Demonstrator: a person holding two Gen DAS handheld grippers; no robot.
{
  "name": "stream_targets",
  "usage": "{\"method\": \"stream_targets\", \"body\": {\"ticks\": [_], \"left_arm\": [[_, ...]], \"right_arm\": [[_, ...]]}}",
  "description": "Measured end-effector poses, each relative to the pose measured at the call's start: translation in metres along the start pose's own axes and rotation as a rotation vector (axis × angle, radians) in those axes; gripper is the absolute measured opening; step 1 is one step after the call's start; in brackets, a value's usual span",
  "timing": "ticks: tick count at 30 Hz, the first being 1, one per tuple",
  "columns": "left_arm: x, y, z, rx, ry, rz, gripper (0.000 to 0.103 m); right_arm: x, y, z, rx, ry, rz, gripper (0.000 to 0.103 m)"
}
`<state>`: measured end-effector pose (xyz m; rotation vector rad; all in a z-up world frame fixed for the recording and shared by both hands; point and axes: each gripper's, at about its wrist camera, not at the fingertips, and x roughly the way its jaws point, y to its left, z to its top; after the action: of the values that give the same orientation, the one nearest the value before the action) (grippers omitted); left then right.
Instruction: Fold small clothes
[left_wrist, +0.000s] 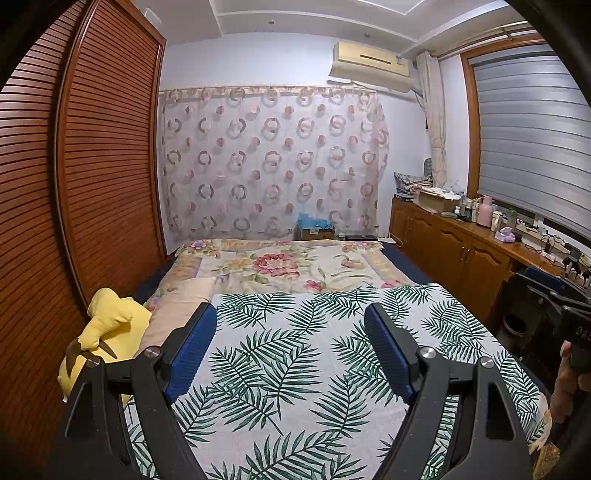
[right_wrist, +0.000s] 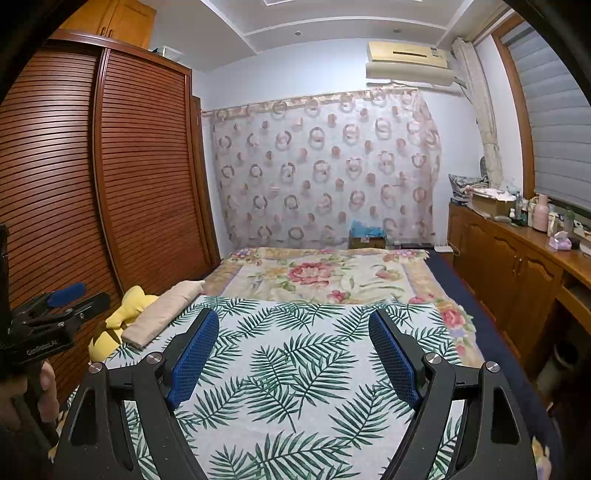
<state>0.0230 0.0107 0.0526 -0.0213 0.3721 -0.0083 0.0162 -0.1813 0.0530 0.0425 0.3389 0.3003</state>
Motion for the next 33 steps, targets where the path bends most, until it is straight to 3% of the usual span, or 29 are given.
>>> {"method": "stream_targets", "body": {"ticks": [33], "left_arm": [[-0.0045,-0.0027,0.0072,0.001,-0.01,0.0,0.084]], "right_arm": [[0.0005,-0.005,0.0008,0.0,0.001,0.005,0.085]]}}
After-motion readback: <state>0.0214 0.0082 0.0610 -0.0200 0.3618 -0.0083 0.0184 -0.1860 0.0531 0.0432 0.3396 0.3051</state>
